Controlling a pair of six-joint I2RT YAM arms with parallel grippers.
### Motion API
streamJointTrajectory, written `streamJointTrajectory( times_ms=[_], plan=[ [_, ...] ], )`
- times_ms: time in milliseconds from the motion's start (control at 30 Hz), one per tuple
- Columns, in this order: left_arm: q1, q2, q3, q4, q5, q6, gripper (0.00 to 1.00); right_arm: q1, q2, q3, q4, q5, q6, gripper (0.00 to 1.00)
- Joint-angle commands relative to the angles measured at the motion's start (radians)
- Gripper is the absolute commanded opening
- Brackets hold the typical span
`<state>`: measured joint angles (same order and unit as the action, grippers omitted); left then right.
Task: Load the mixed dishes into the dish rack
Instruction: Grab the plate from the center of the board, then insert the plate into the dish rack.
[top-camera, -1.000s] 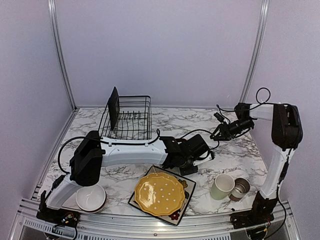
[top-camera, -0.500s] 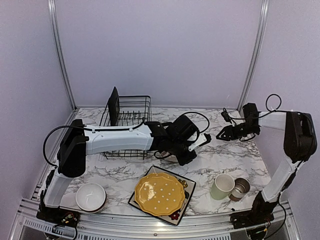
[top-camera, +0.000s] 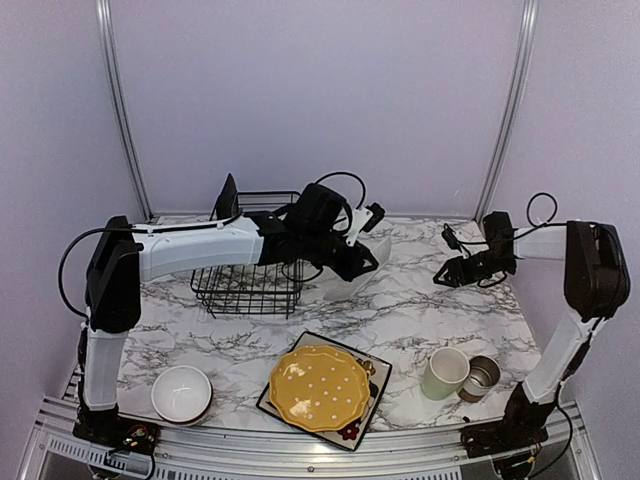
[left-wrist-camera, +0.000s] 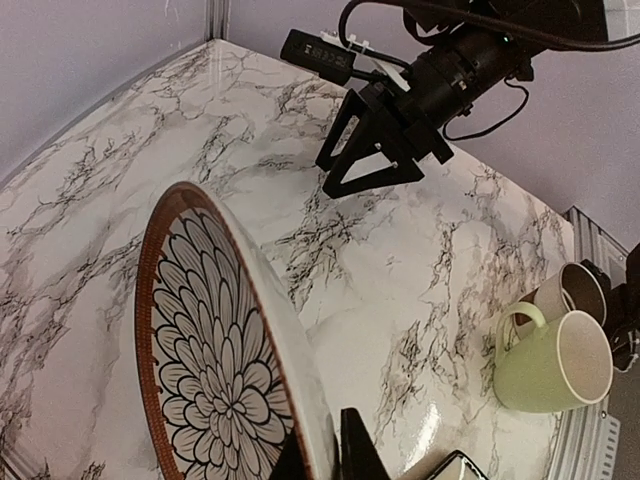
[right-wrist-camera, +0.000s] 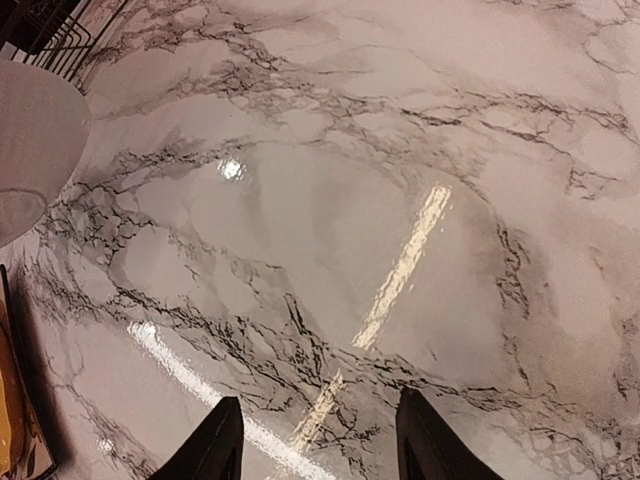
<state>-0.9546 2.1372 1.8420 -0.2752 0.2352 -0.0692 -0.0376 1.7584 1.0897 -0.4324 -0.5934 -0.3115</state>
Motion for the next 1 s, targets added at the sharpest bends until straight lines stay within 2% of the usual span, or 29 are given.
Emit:
streamJointTrajectory(
  times_ms=[0, 167, 333, 500, 767, 967],
  plan=[
    [0.039, -0.207, -0.118, 0.382, 0.079, -0.111, 0.00, 0.002, 0.021, 0.010, 0.018, 0.010, -0.013, 0.50],
    [0.085, -0.329, -0.325, 0.674, 0.036, -0.237, 0.00, 0.002, 0.039, 0.011, 0.013, 0.000, -0.015, 0.50],
    [0.103, -0.428, -0.496, 0.862, -0.078, -0.251, 0.00, 0.002, 0.055, 0.015, 0.006, -0.015, -0.016, 0.50],
    [0.115, -0.501, -0.580, 0.927, -0.210, -0.223, 0.00, 0.002, 0.061, 0.016, 0.005, -0.018, -0.017, 0.50],
    [0.167, -0.578, -0.685, 1.026, -0.325, -0.256, 0.00, 0.002, 0.069, 0.017, 0.001, -0.023, -0.018, 0.50],
    [0.195, -0.589, -0.704, 1.007, -0.409, -0.259, 0.00, 0.002, 0.079, 0.025, -0.005, -0.028, -0.023, 0.50]
  ],
)
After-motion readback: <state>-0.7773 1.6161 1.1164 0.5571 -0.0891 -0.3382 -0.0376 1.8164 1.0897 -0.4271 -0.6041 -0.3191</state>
